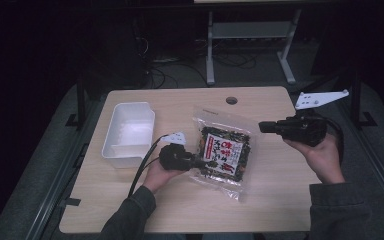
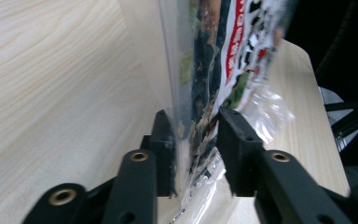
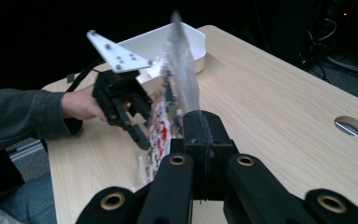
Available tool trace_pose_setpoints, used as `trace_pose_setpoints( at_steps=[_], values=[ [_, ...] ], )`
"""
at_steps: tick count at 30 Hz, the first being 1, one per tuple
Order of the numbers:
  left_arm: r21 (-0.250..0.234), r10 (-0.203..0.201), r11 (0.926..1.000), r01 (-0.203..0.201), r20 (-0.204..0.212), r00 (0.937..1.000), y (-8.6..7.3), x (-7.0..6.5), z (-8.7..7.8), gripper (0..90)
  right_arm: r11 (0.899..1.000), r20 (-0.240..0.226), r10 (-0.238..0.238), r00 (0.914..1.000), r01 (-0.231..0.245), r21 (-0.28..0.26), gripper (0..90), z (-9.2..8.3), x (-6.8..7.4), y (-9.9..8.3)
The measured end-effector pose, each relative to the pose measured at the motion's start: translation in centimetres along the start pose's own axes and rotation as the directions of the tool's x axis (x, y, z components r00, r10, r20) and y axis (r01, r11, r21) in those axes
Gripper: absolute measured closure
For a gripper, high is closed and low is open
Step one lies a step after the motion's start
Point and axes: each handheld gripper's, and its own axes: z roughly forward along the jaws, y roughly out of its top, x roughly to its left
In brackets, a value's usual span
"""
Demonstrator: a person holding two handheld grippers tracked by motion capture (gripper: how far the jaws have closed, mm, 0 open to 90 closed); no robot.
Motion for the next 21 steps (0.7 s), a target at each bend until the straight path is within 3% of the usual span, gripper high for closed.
trace_pose_setpoints(
  at_steps=[10,15,21],
  values=[
    [0.022,0.071,0.9973,-0.070,-0.011,0.9974,-0.1,-1.2,-0.8,75.3,1.000,0.038,0.023,0.9990,-0.023,0.014,87.7,0.3,-1.1,-0.4],
    [0.027,0.091,0.9955,-0.091,-0.015,0.9957,-0.1,-1.4,-0.8,75.6,0.999,0.043,0.036,0.9984,-0.036,0.008,82.2,0.3,-1.5,-0.8],
    [0.037,0.098,0.9945,-0.098,-0.018,0.9950,-0.2,-1.4,-1.0,75.8,0.995,0.036,0.098,0.9945,-0.099,0.009,67.4,0.7,-2.7,-2.4]
  ],
)
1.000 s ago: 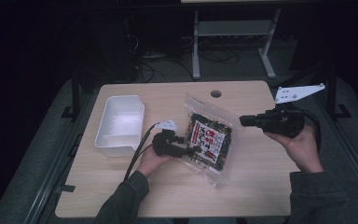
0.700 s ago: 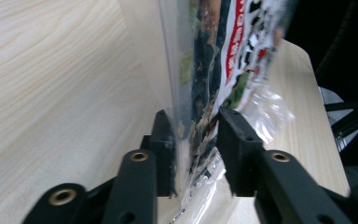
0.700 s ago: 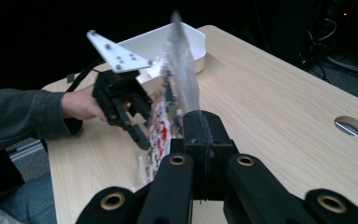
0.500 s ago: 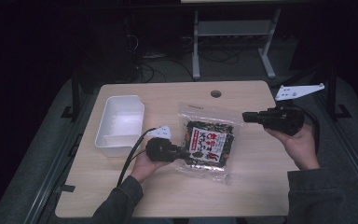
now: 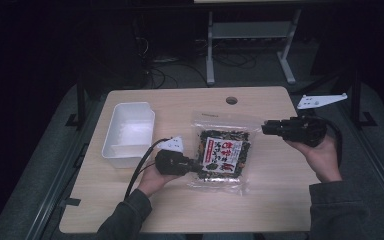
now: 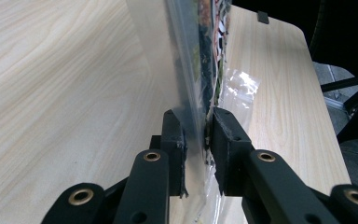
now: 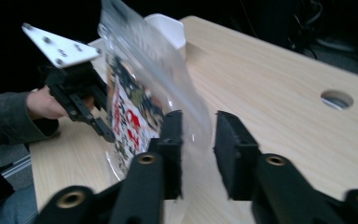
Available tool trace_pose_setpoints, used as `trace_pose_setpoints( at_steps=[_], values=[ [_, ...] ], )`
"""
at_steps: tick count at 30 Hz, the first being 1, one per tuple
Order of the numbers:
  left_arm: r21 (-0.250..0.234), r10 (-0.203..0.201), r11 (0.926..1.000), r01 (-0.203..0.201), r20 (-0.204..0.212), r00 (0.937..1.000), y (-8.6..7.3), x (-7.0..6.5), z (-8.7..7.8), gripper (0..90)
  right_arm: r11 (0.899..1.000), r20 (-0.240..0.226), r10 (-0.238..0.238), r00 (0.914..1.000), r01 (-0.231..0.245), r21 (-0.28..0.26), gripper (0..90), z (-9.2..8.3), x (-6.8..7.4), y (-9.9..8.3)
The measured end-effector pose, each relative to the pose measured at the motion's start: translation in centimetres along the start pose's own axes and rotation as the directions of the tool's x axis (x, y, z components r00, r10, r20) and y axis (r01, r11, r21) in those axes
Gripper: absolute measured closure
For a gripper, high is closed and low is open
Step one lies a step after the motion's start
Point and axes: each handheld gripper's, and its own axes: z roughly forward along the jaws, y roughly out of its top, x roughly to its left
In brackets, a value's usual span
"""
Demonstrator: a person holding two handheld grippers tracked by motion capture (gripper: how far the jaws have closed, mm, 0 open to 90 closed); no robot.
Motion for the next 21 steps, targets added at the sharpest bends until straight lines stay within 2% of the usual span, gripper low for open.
trace_pose_setpoints(
  at_steps=[1,4,5,6,10,11,13,15,21],
  values=[
    [-0.001,0.002,1.0000,-0.002,-0.001,1.0000,0.0,0.0,0.0,75.8,1.000,-0.005,0.007,1.0000,-0.007,0.006,66.4,0.2,-0.2,-0.3],
    [-0.004,0.010,0.9999,-0.010,-0.004,0.9999,0.1,-0.1,0.0,75.9,0.999,-0.011,0.038,0.9992,-0.038,0.008,56.1,0.9,-0.7,-1.0],
    [-0.004,0.010,0.9999,-0.010,-0.004,0.9999,0.1,-0.1,0.0,75.8,0.999,-0.011,0.038,0.9992,-0.038,0.008,56.1,0.9,-0.7,-1.0],
    [-0.002,0.014,0.9999,-0.014,-0.007,0.9999,0.1,-0.2,-0.1,75.8,0.998,-0.031,0.054,0.9981,-0.053,0.013,50.9,1.4,-0.9,-1.5],
    [-0.002,0.019,0.9998,-0.019,-0.011,0.9998,0.1,-0.2,-0.2,75.8,0.998,-0.059,0.056,0.9967,-0.054,0.028,44.1,2.3,-0.8,-2.0],
    [0.000,0.022,0.9998,-0.022,-0.014,0.9997,0.0,-0.2,-0.3,75.8,0.998,-0.060,0.056,0.9966,-0.055,0.033,39.4,2.9,-0.6,-2.3],
    [0.002,0.025,0.9997,-0.025,-0.014,0.9996,0.0,-0.2,-0.4,75.9,0.998,-0.075,0.055,0.9957,-0.052,0.036,39.3,3.1,-0.6,-2.5],
    [0.000,0.024,0.9997,-0.024,-0.018,0.9995,0.0,-0.2,-0.5,75.9,0.998,-0.116,0.053,0.9918,-0.048,0.042,37.7,4.0,-0.3,-2.9],
    [0.003,0.028,0.9996,-0.028,-0.020,0.9994,0.0,-0.2,-0.7,75.9,0.997,-0.147,0.050,0.9878,-0.041,0.063,38.3,5.7,0.0,-3.3]
  ],
)
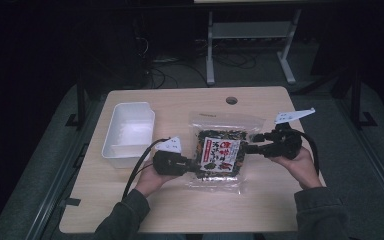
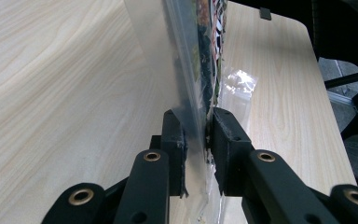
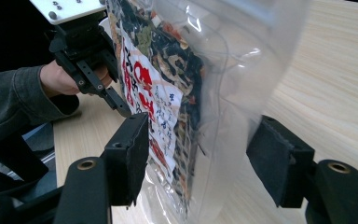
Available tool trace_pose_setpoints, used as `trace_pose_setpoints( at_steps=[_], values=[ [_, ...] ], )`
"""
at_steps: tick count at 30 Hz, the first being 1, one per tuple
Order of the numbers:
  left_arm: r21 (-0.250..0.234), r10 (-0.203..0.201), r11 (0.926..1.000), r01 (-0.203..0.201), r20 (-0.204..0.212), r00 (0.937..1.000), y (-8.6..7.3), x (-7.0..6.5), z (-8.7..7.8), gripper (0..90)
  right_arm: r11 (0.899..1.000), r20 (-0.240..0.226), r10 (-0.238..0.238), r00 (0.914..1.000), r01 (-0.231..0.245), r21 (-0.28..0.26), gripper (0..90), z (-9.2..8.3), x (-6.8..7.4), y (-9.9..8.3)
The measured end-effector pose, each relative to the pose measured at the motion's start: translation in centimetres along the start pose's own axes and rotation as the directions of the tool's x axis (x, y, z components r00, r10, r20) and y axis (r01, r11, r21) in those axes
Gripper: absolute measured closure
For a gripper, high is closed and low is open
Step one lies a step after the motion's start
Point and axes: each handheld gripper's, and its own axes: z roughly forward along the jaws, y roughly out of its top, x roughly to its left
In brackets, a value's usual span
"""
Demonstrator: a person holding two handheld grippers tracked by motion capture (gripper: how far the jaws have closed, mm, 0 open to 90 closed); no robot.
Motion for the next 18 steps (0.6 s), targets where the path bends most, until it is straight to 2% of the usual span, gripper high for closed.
trace_pose_setpoints(
  at_steps=[10,12,14,18],
  values=[
    [0.003,0.008,1.0000,-0.008,0.012,0.9999,-0.1,0.0,-0.2,75.9,1.000,-0.054,-0.015,0.9984,0.013,-0.021,44.2,2.0,-0.1,0.3],
    [0.007,0.009,0.9999,-0.009,0.014,0.9999,-0.2,0.1,-0.4,75.9,0.999,-0.076,-0.024,0.9969,0.021,-0.040,48.6,2.3,-0.1,0.4],
    [0.006,0.009,0.9999,-0.009,0.016,0.9998,-0.2,0.1,-0.5,75.9,0.999,-0.099,-0.040,0.9943,0.036,-0.040,54.6,2.5,0.1,0.5],
    [0.003,0.008,1.0000,-0.008,0.016,0.9998,-0.4,0.3,-0.7,75.8,0.997,-0.133,-0.074,0.9883,0.071,-0.030,60.7,3.0,0.7,0.6]
  ],
)
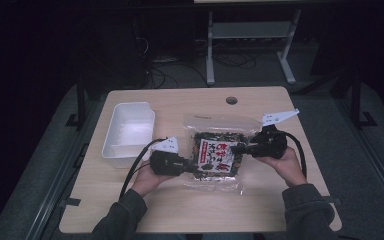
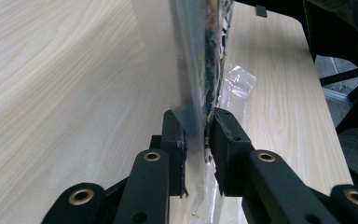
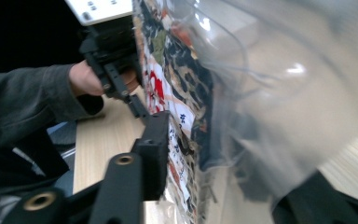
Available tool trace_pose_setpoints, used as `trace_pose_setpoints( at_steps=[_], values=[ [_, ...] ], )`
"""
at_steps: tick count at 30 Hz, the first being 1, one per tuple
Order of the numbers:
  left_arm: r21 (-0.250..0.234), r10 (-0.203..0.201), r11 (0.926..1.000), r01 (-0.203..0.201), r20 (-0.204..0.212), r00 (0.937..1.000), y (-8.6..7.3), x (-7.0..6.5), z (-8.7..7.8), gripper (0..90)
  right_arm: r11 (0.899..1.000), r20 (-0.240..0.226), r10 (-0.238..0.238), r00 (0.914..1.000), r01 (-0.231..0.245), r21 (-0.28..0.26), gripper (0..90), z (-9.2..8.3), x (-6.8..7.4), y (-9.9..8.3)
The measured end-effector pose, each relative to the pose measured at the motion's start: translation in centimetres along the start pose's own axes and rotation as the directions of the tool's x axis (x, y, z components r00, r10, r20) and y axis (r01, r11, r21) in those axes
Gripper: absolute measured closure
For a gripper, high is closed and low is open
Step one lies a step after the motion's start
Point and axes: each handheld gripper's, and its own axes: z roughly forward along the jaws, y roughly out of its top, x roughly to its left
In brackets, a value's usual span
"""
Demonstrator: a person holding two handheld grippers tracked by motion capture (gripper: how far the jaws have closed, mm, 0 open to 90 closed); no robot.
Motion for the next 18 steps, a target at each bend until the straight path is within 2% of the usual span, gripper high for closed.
trace_pose_setpoints(
  at_steps=[5,10,12,18],
  values=[
    [-0.008,-0.008,0.9999,0.008,-0.005,1.0000,-0.4,0.1,-0.5,75.4,1.000,-0.042,-0.015,0.9990,0.015,0.009,67.2,0.4,0.3,0.1],
    [-0.012,-0.023,0.9997,0.023,-0.012,0.9997,-0.7,0.3,-0.9,72.3,0.999,-0.054,-0.025,0.9983,0.027,0.044,73.6,0.8,0.6,0.2],
    [-0.013,-0.026,0.9996,0.026,-0.016,0.9995,-0.8,0.3,-1.1,70.8,0.998,-0.065,-0.030,0.9975,0.033,0.048,74.4,0.9,0.8,0.3],
    [-0.028,-0.022,0.9994,0.021,-0.040,0.9990,-0.8,0.0,-1.6,65.6,0.997,-0.060,-0.060,0.9964,0.063,0.043,75.0,0.7,1.6,0.8]
  ],
)
